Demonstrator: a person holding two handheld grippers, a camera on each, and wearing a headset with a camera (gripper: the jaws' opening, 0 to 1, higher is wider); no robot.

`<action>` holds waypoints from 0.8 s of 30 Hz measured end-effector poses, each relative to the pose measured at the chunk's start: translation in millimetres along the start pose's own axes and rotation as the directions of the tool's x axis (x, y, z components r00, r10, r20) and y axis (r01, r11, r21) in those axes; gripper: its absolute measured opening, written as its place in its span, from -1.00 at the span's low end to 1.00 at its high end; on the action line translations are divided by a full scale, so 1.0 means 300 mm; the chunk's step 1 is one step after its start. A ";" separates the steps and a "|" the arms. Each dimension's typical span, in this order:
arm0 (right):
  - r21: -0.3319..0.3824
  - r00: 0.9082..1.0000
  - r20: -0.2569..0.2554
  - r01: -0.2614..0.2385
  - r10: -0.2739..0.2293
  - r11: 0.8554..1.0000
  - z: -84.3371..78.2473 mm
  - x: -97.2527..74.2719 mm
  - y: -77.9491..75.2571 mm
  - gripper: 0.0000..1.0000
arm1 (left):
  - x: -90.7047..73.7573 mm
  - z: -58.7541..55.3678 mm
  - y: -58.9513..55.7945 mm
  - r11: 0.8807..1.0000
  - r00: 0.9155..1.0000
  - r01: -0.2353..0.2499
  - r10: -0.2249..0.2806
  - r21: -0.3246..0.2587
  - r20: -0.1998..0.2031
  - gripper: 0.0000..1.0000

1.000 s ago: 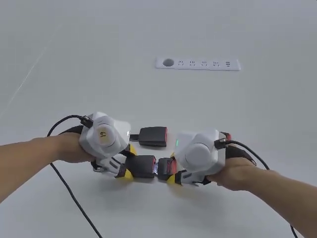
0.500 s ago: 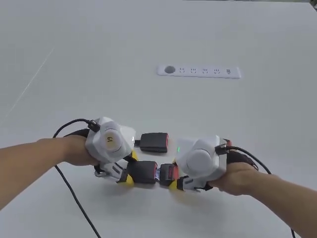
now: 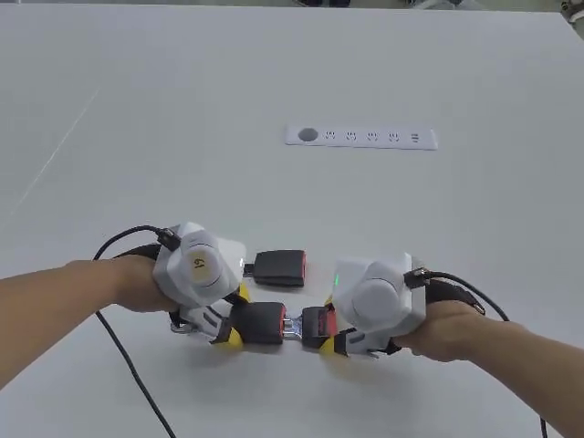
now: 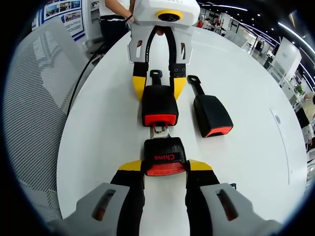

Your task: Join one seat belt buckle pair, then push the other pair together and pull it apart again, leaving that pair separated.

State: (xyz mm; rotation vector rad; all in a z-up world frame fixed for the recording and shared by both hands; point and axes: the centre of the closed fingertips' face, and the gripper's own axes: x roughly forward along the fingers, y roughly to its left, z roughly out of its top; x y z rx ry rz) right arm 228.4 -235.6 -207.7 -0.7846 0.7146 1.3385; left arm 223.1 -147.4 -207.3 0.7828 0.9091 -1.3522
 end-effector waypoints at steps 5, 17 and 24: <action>0.005 1.000 0.004 0.003 -0.003 1.000 -0.004 0.001 -0.001 -0.41 | -0.003 0.005 -0.005 1.000 1.000 0.002 -0.002 0.004 -0.005 -0.37; 0.026 1.000 0.022 0.013 -0.013 1.000 -0.006 -0.004 0.000 -0.41 | 0.000 0.009 -0.005 1.000 1.000 0.004 -0.004 0.003 -0.004 -0.37; 0.028 1.000 0.024 0.013 -0.013 1.000 -0.009 -0.009 0.001 -0.41 | 0.000 0.011 -0.006 1.000 1.000 0.008 -0.008 0.010 -0.007 -0.37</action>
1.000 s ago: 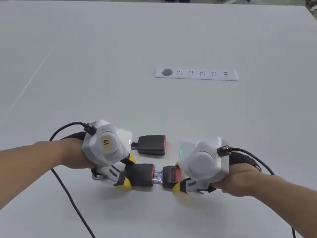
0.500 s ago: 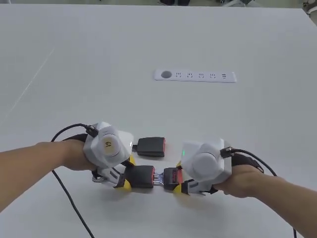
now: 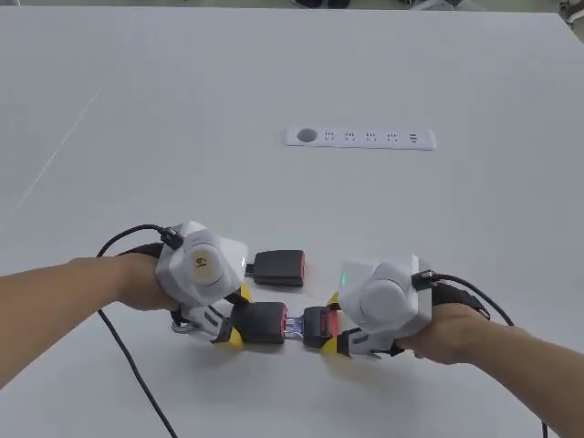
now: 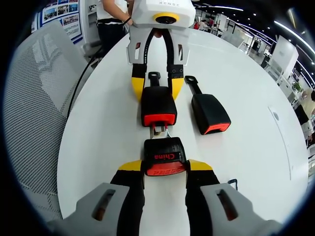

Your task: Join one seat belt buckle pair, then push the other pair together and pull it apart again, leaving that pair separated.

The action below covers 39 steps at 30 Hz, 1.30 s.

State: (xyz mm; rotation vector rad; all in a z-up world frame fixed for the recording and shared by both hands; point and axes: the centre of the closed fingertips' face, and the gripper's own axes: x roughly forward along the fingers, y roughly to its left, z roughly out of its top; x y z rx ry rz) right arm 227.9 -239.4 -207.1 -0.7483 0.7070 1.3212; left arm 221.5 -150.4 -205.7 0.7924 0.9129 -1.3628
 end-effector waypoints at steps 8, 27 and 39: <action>0.003 1.000 0.000 0.005 -0.005 1.000 -0.011 -0.008 -0.001 -0.41 | 0.002 -0.003 0.001 1.000 1.000 0.002 -0.002 0.003 -0.002 -0.37; 0.009 1.000 -0.020 0.015 -0.015 1.000 -0.068 -0.049 -0.025 -0.41 | 0.000 0.003 -0.001 1.000 1.000 0.003 -0.003 -0.001 0.002 -0.37; 0.002 0.999 -0.030 0.009 -0.009 1.000 -0.115 -0.079 -0.021 -0.40 | 0.005 -0.002 0.006 1.000 1.000 0.002 -0.002 -0.006 0.001 -0.37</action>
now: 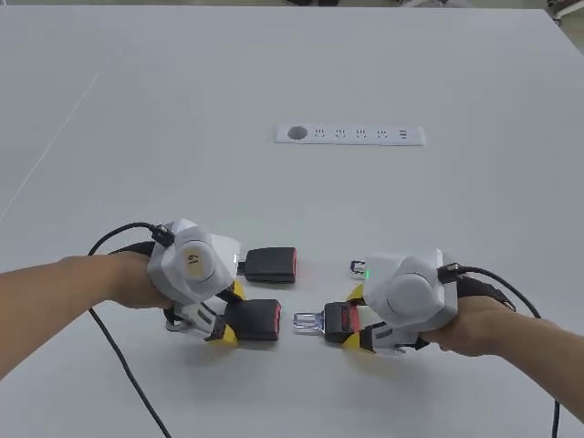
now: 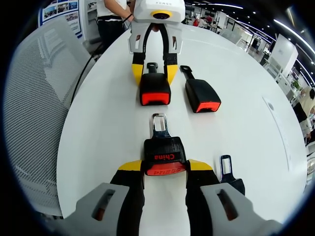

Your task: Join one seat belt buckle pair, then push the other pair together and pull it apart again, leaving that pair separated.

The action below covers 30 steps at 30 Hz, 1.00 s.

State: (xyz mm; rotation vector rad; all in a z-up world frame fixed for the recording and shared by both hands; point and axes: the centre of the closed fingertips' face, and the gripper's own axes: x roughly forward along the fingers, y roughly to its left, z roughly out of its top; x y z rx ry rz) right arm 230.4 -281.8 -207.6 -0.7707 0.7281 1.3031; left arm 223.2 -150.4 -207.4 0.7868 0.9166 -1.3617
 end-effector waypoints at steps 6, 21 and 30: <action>-0.005 1.000 -0.005 -0.005 0.005 1.000 -0.032 -0.021 0.002 -0.40 | 0.003 -0.003 0.002 1.000 1.000 -0.001 0.001 0.000 -0.001 -0.37; 0.005 1.000 -0.026 -0.001 0.001 1.000 -0.111 -0.080 0.002 -0.39 | 0.004 -0.005 0.003 1.000 1.000 -0.001 0.001 0.005 0.005 -0.36; 0.006 0.999 -0.032 -0.001 0.001 1.000 -0.136 -0.089 -0.004 -0.39 | 0.002 0.000 -0.002 1.000 1.000 -0.001 0.001 0.009 0.002 -0.36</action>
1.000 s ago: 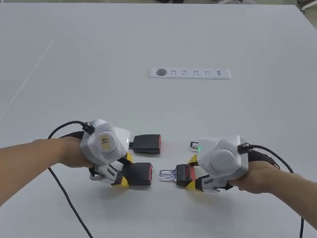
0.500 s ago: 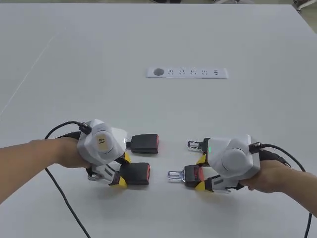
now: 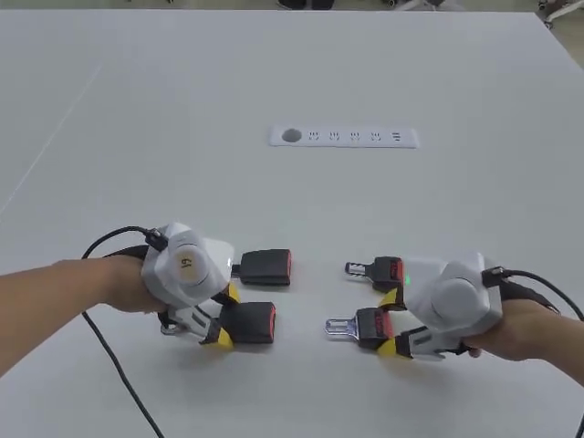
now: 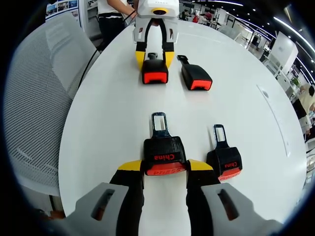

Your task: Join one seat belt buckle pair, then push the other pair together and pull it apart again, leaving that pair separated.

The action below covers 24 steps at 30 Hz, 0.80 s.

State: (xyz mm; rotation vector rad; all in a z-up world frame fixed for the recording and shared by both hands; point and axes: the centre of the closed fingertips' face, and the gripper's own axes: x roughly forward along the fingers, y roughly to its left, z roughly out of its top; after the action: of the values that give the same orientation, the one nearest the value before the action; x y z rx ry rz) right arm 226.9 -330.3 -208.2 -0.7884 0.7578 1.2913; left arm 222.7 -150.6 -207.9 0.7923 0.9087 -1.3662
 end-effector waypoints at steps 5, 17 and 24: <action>0.003 1.000 0.002 0.001 -0.001 1.000 -0.010 -0.005 0.000 -0.38 | -0.002 0.004 -0.004 1.000 1.000 -0.002 0.002 0.000 0.004 -0.35; -0.020 1.000 0.000 0.006 -0.006 1.000 -0.039 -0.019 -0.004 -0.37 | -0.004 0.009 -0.006 1.000 1.000 -0.002 0.002 0.006 0.006 -0.35; -0.026 1.000 -0.010 0.004 -0.004 1.000 -0.040 -0.015 -0.005 -0.36 | -0.004 0.010 -0.007 1.000 1.000 -0.003 0.003 0.015 0.000 -0.34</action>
State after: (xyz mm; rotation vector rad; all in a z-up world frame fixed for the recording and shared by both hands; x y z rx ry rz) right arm 227.3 -343.0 -210.8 -0.8175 0.7481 1.2969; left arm 220.9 -152.8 -205.3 0.8052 0.8977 -1.3721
